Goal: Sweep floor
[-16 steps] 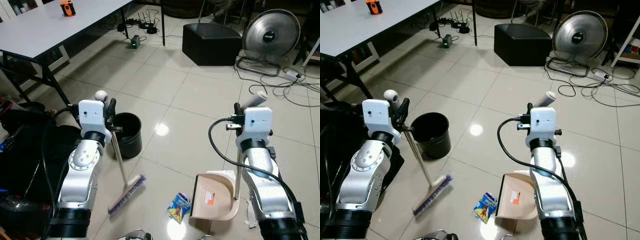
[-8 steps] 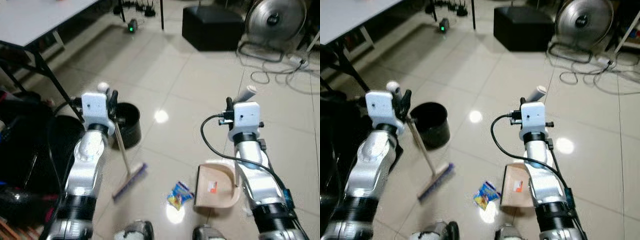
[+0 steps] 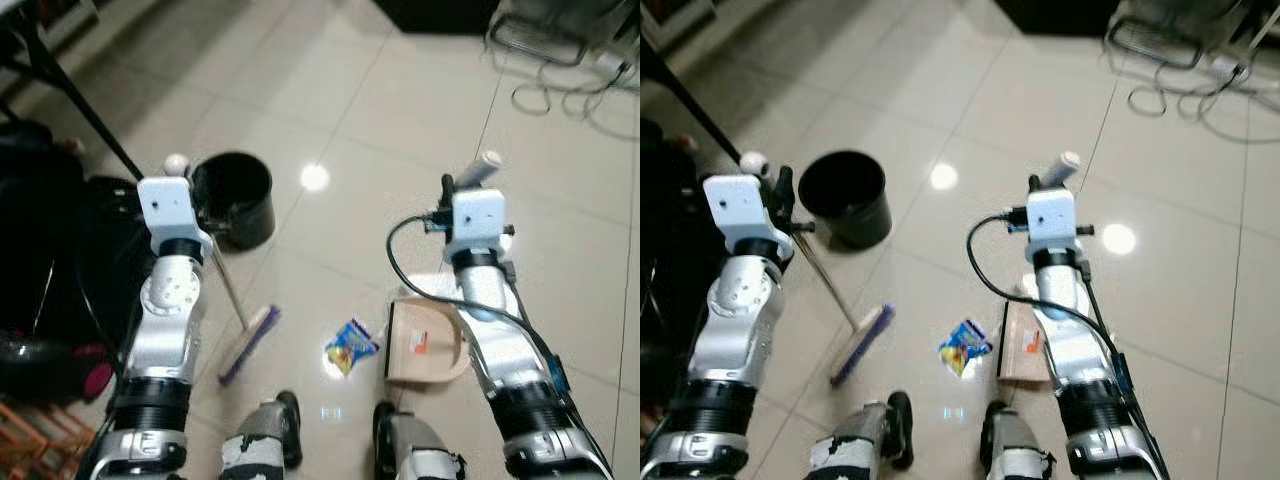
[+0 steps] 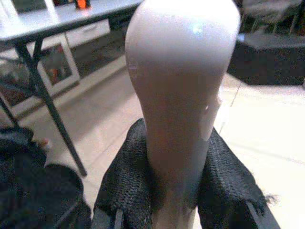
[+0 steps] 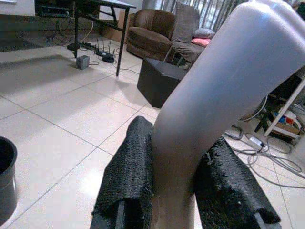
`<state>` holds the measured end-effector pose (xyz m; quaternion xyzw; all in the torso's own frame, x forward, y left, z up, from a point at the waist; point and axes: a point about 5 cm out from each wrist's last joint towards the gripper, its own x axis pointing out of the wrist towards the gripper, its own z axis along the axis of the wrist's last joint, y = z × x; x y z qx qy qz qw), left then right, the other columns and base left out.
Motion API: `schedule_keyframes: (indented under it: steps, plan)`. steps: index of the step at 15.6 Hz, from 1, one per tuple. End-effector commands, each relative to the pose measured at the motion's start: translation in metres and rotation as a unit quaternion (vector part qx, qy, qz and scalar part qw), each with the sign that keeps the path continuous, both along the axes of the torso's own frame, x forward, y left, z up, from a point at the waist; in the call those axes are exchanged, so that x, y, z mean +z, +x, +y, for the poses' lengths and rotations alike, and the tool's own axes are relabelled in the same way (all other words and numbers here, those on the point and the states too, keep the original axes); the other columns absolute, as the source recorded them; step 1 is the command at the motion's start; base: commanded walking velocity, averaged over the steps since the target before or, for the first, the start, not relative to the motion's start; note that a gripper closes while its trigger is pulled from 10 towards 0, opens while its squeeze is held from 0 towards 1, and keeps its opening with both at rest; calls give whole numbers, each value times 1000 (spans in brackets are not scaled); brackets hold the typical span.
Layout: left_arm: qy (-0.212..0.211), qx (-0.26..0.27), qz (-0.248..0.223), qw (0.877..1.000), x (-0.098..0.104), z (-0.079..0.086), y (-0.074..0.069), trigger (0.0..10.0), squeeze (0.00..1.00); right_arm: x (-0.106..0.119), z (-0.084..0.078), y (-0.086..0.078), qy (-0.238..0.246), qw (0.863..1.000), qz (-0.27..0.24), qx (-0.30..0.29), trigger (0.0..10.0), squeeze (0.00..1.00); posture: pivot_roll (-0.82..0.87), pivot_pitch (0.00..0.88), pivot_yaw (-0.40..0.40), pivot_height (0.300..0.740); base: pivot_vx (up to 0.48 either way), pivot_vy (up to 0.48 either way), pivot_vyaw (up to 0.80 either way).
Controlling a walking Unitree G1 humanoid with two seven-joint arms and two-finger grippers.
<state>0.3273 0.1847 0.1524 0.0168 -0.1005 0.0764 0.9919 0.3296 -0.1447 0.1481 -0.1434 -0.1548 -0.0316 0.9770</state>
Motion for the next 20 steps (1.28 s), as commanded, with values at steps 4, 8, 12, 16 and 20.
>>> schedule_keyframes:
  steps: [4, 8, 12, 16, 20]
  plan:
    - [-15, 32, 0, 999, -9, -2, 0, 10000, 0, -8, 40, 3, -48, 998, -9, 39, 10000, 0, 121, 388, 82, 740, 0, 0, 0]
    - [-41, 57, 8, 998, -15, -10, 0, 10000, 0, -15, 97, -19, -75, 988, -28, 132, 10000, 0, 118, 369, 80, 740, 0, 0, 0]
    - [-54, 69, 5, 996, -15, -9, 1, 10000, 0, -14, 106, -24, -19, 993, -31, 110, 10000, 0, 123, 344, 83, 740, 0, 0, 0]
    - [-60, 75, 5, 995, -14, -6, 4, 10000, 0, -10, 86, -12, -44, 995, -41, 80, 10000, 0, 114, 325, 84, 740, 0, 0, 0]
    - [-66, 79, 7, 995, -15, -8, 6, 10000, 0, -8, 75, -11, -54, 994, -51, 81, 10000, 0, 112, 311, 76, 740, 0, 0, 0]
